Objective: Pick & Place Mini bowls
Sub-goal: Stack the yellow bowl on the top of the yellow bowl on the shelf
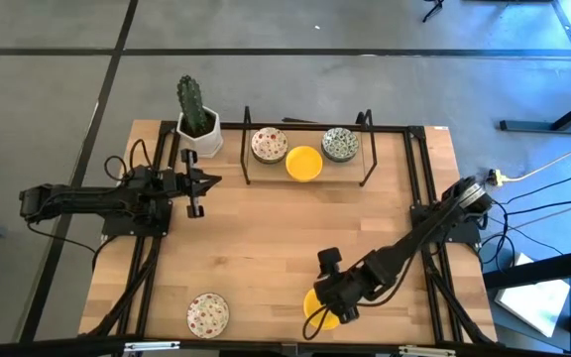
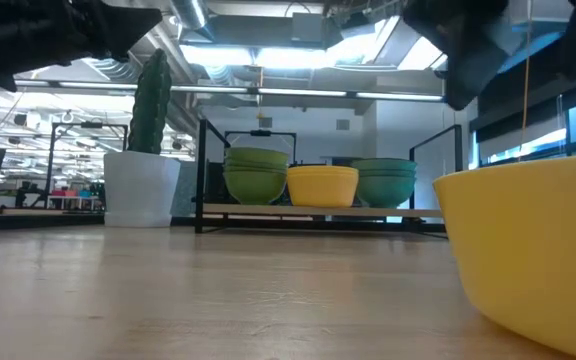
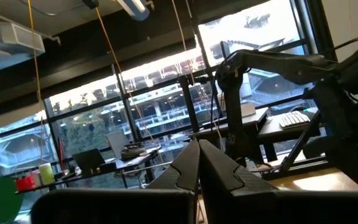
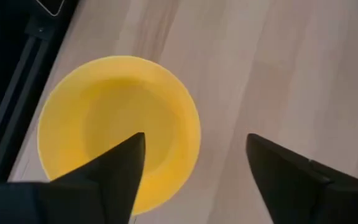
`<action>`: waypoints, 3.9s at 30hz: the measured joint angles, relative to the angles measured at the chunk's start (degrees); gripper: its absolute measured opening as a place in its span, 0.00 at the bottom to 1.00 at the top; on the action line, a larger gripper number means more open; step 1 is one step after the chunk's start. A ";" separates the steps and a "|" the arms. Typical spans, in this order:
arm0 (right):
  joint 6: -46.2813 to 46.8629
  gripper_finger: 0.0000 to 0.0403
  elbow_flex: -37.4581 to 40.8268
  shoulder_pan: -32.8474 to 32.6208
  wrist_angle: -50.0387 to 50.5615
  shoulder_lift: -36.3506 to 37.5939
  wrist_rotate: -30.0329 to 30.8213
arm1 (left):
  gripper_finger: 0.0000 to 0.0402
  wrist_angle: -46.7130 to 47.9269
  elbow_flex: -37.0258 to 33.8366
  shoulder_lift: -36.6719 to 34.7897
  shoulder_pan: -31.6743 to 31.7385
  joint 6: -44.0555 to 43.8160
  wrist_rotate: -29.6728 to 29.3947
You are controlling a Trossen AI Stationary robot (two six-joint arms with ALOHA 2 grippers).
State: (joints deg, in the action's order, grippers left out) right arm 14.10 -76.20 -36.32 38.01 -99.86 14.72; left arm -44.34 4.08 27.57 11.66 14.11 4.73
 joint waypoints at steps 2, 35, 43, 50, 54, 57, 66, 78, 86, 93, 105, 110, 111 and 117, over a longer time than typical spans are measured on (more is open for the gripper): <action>-0.88 0.73 0.00 0.04 -0.86 -0.78 -0.76 | 0.01 0.02 0.00 0.02 0.00 0.01 0.00; -1.68 0.43 0.07 2.82 -0.27 -9.33 -6.39 | 0.01 0.87 0.00 0.01 0.00 0.15 0.01; -2.02 0.14 0.07 3.36 2.80 -9.33 -6.54 | 0.02 0.87 0.00 0.00 0.00 0.13 0.00; -5.99 0.04 0.06 5.41 2.18 -7.67 -7.51 | 0.01 0.89 0.00 0.00 0.02 0.13 0.00; -8.61 0.02 0.07 8.48 1.66 -2.69 -7.89 | 0.02 0.88 0.00 0.00 0.02 0.13 0.00; -9.00 0.02 0.07 11.69 1.52 1.98 -7.84 | 0.02 0.88 0.00 0.00 0.00 0.13 0.00; -9.02 0.01 0.04 25.71 -1.33 13.99 -8.30 | 0.02 0.91 0.00 0.00 0.02 0.13 -0.07; -12.25 0.01 -19.59 50.05 13.85 9.72 -14.79 | 0.02 0.92 0.00 0.02 0.09 1.03 -0.32; -16.12 0.01 -30.06 59.30 21.75 -1.47 -22.39 | 0.01 1.18 0.00 0.02 0.09 1.51 -0.39; -18.45 0.01 -30.23 62.20 24.97 -8.00 -22.44 | 0.02 1.33 0.00 0.00 0.09 1.60 0.37; -18.72 0.01 -30.24 66.42 24.43 -11.26 -18.95 | 0.02 1.31 0.00 0.00 0.09 1.66 0.40; -17.65 0.01 -30.25 66.99 24.43 -11.25 -18.84 | 0.01 1.31 0.00 0.00 0.09 1.66 0.41; -17.65 0.01 -30.23 66.99 24.43 -11.27 -18.84 | 0.01 1.31 0.00 0.00 0.09 1.66 0.42; -17.31 0.01 -30.23 66.99 24.45 -11.25 -18.84 | 0.02 1.31 0.00 0.00 0.09 1.64 0.42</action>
State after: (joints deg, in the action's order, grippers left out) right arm -3.21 -106.43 30.68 62.46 -111.11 -4.12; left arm -43.03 4.08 27.57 11.75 15.75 5.15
